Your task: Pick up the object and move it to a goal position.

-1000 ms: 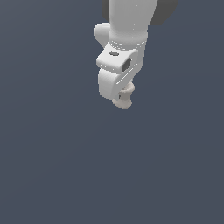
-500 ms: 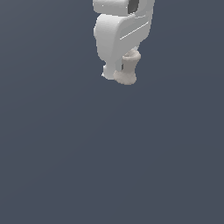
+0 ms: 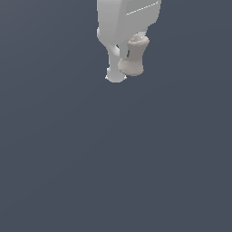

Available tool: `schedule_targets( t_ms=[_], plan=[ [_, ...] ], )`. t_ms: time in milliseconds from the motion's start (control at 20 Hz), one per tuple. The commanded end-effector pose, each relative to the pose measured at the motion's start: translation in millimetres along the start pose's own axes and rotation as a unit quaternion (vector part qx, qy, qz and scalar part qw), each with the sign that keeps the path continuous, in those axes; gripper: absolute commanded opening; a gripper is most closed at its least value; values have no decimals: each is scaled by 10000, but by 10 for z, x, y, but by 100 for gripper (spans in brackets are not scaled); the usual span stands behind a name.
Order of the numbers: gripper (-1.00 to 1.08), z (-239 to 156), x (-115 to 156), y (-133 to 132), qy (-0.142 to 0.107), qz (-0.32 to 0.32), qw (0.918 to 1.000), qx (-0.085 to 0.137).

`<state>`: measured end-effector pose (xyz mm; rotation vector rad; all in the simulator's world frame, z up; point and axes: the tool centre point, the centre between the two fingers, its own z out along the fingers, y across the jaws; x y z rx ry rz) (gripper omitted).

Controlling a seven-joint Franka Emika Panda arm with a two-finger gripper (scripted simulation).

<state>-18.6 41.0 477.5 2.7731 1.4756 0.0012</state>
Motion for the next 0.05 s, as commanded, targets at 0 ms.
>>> schedule_targets(
  t_ms=[0],
  plan=[
    [-100,-21,-2,-1,-2,2,10000,3]
  ],
)
